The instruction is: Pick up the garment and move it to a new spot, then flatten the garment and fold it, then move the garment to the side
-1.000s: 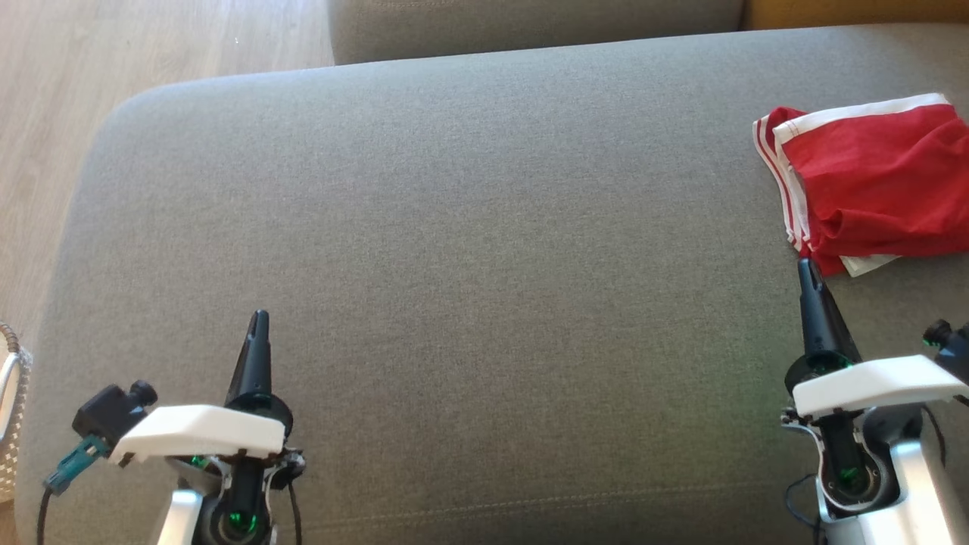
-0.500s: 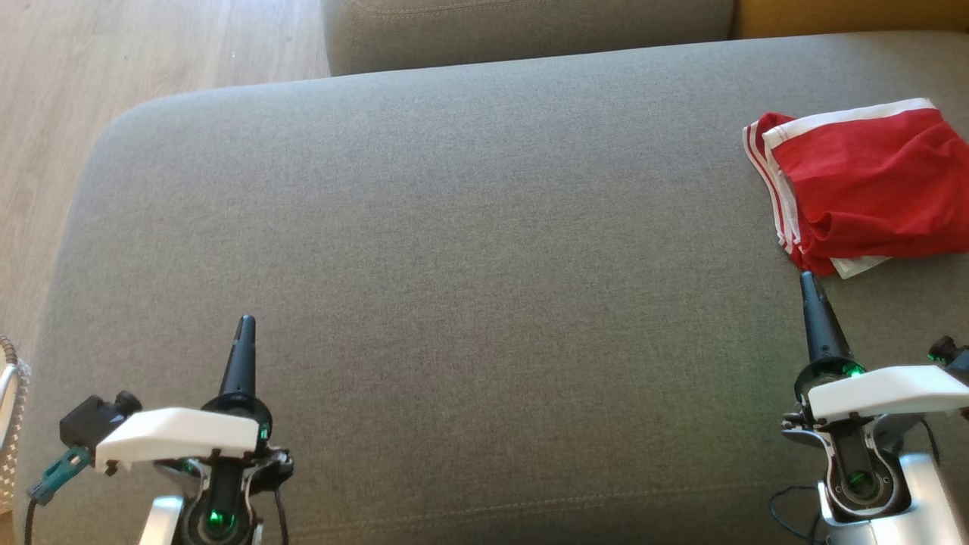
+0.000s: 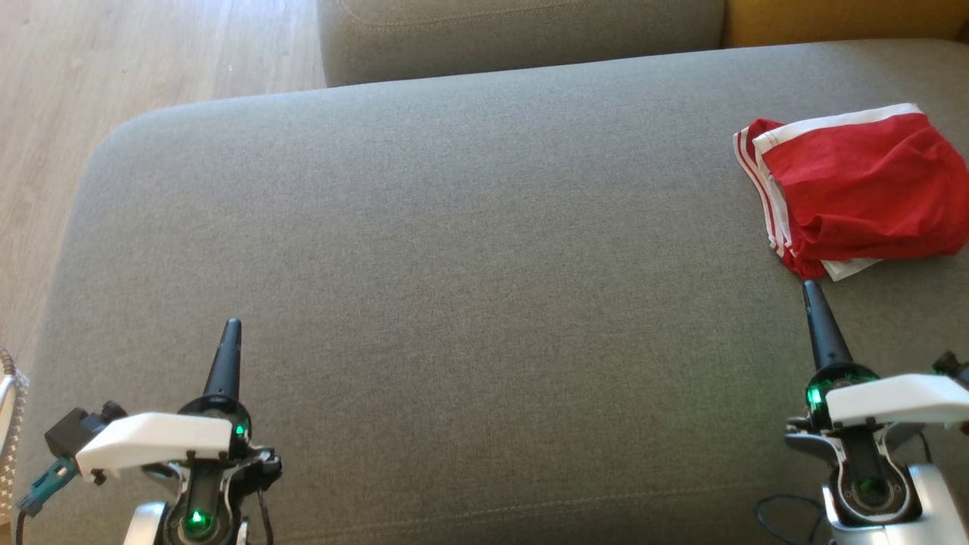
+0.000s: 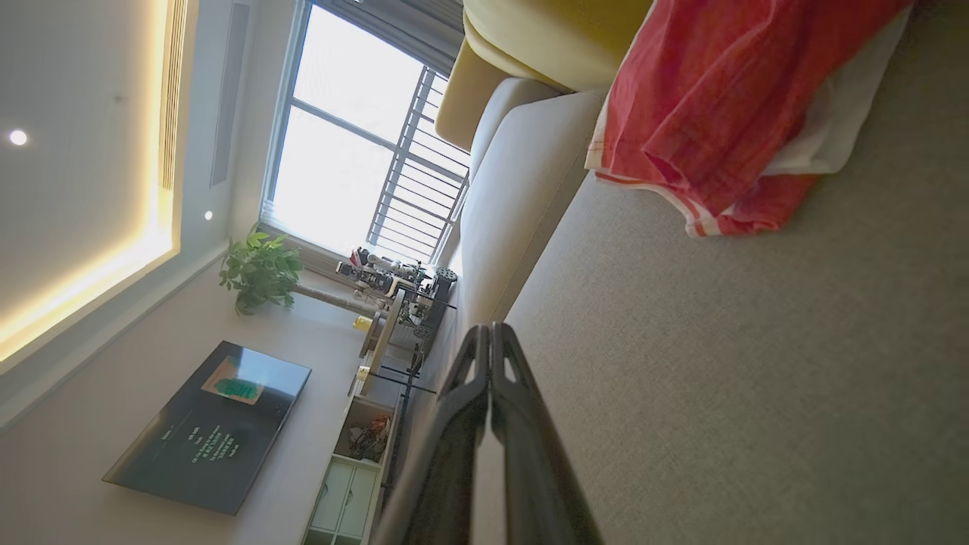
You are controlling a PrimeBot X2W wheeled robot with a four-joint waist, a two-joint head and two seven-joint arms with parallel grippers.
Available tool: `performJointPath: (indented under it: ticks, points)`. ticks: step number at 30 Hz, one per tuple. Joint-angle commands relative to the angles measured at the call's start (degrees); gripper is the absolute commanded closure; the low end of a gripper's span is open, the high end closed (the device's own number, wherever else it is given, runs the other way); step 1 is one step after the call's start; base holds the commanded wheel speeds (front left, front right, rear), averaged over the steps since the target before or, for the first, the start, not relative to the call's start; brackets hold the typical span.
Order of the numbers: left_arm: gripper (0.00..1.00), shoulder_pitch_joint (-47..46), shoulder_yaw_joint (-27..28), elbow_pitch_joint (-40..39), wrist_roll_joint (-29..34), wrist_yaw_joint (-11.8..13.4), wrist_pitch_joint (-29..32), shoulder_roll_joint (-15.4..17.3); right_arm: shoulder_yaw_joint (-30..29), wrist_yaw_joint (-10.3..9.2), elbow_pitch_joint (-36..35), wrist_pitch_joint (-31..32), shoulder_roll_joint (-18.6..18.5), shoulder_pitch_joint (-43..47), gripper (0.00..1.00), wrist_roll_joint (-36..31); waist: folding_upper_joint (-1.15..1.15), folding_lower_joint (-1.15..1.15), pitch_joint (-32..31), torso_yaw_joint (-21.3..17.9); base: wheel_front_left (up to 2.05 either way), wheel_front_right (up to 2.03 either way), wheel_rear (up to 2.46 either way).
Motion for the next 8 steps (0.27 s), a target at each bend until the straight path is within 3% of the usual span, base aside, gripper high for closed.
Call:
performJointPath:
  ticks: [1,8]
  points:
    - [1.0,-2.5,1.9,-1.4,-1.5,-0.7,0.6,1.1,0.6,0.0,-1.7,0.8,0.1,-0.8,1.0,2.0,0.0,0.0,-0.1,-0.1,0.0,0.0,0.0]
    - [1.0,-2.6,2.9,-1.0,-4.7,-1.1,1.6,1.1,0.5,-0.01,-1.5,1.8,0.1,-0.6,1.0,6.2,0.0,0.0,-0.6,-0.3,0.0,0.0,0.0]
